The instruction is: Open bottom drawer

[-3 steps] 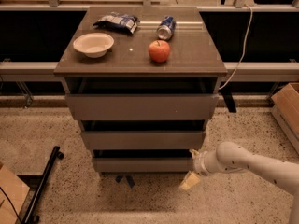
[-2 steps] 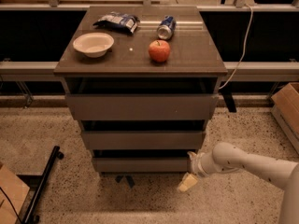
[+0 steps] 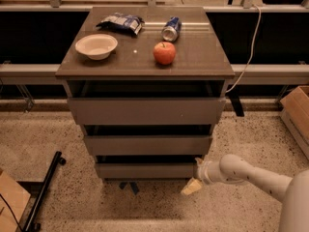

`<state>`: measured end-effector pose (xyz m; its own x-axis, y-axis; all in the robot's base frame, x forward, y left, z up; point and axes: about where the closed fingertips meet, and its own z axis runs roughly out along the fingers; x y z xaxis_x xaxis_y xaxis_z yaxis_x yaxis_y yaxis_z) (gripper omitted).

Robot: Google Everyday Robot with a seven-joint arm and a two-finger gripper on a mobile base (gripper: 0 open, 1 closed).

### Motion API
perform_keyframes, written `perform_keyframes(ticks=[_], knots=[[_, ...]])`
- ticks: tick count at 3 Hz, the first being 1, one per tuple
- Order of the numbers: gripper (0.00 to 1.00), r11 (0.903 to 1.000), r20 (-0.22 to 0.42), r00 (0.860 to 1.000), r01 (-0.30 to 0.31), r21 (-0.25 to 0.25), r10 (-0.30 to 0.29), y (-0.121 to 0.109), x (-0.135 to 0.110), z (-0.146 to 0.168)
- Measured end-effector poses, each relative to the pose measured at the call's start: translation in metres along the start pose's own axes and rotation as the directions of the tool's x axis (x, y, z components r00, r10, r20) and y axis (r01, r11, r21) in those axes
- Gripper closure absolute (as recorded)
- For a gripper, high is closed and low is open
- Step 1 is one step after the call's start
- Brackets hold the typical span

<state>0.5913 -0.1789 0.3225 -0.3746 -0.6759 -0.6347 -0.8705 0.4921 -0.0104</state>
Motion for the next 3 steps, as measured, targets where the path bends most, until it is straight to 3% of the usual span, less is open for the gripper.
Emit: perform_keyframes(ticks=[1,2,3], knots=[[0.00,0.9994,0.048,0.998,-0.030,0.019,0.029,-0.022,0.009,0.024],[0.00,0.9988,0.083,0.995,-0.048,0.008,0.047,-0.045,0.016,0.054],[0.00,0.9962,0.096,0.993,-0.067,-0.056,0.072,-0.055,0.022,0.095]])
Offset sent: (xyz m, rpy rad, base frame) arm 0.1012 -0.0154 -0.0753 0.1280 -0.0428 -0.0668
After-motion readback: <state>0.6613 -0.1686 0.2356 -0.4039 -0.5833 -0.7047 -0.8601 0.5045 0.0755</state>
